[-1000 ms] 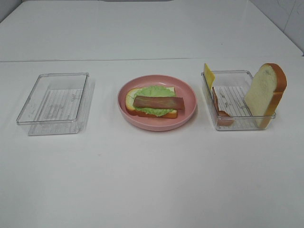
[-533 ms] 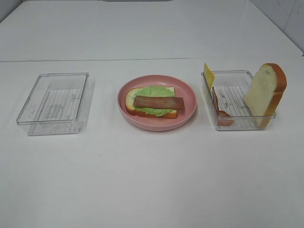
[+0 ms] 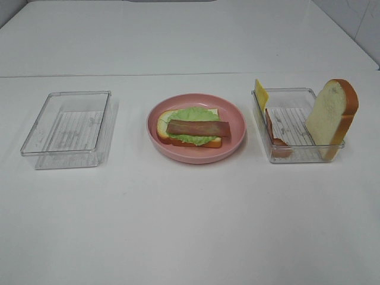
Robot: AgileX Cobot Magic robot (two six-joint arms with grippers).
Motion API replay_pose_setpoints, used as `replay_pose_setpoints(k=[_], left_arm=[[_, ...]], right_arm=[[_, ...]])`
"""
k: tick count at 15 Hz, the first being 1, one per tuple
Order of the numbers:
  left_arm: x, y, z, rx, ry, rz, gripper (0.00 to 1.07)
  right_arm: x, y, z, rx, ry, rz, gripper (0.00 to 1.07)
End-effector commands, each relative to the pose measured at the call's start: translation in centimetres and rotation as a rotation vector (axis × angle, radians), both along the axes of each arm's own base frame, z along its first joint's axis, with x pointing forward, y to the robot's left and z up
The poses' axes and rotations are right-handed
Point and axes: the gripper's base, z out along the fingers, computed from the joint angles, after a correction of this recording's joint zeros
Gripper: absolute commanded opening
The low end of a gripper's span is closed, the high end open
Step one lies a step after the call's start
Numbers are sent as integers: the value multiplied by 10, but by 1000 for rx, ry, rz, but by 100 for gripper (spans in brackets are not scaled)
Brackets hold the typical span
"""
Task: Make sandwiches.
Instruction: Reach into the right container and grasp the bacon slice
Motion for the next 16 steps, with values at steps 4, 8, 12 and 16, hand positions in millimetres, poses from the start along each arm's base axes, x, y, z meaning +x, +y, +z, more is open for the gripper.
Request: replay_pose_setpoints(k=[4,8,12,16], left_arm=[[-3,-1,0,-9,-20,-3,91],[-3,-1,0,-9,-20,-3,91],[-3,-1,0,-9,-20,-3,91],[-3,-1,0,-9,-20,-3,91]], right_arm=[[74,2,-1,-24,217,11,99],[131,5,5,-33,427,35,99],[175,30,7,-97,561,129,99],[212,68,-1,-177,689,152,99]])
